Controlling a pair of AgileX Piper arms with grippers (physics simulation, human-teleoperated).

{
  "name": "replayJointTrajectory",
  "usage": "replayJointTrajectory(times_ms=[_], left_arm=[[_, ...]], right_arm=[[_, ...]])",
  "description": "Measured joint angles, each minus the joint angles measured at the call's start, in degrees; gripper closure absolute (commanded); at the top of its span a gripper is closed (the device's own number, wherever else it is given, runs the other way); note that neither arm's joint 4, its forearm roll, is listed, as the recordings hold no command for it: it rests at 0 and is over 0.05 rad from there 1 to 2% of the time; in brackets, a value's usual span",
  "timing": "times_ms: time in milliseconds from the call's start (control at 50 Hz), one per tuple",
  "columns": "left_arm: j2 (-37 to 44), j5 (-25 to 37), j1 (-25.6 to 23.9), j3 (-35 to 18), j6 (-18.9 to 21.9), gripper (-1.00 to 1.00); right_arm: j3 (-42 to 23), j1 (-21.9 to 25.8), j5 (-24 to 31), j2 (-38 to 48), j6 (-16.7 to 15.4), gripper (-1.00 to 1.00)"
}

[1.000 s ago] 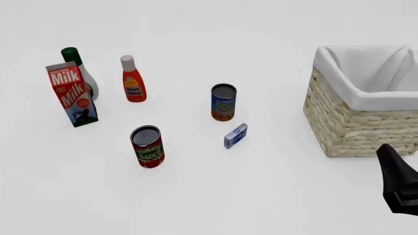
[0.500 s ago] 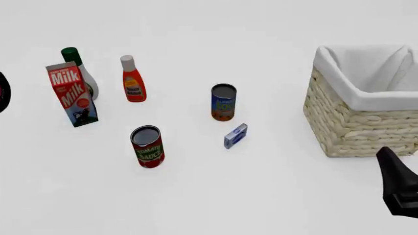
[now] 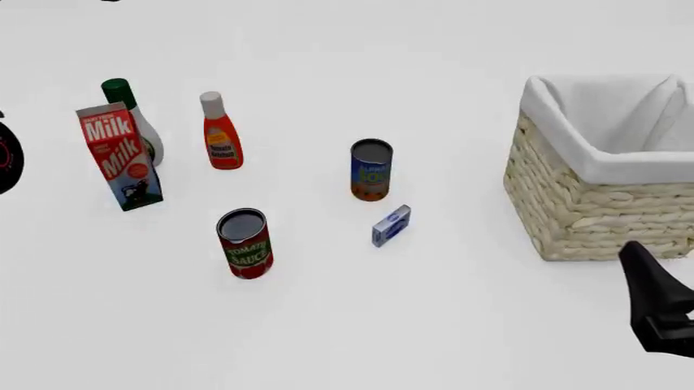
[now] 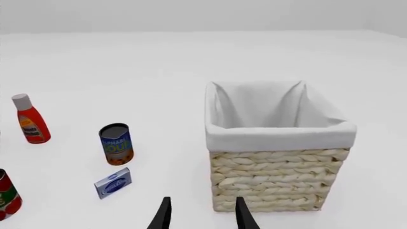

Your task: Pick the salad dressing and place it in the basket.

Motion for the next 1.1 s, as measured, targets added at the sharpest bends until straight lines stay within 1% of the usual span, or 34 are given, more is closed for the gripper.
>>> replayJointTrajectory(times_ms=[120,220,480,880,1100], left_arm=[[-1.8,-2.8,0.5,5.7,-0.1,-1.0],[-2.7,-4.7,1.0,9.4,-0.2,-1.0],[-3.8,-8.6,1.3,16.0,-0.4,-1.0],[-3.6,-13.7,1.0,23.1,-1.3,-1.0],[-3.6,-15.5,1.1,25.7,-1.9,-1.0]], right_arm=[[0.0,0.3,-1.1,1.1,0.0,-1.0],[0.0,0.5,-2.0,2.1,-0.1,-1.0],[0.0,0.9,-3.9,4.2,-0.2,-1.0],[0.0,1.4,-5.6,6.6,-0.3,-1.0],[0.0,1.7,-6.5,7.8,-0.2,-1.0]])
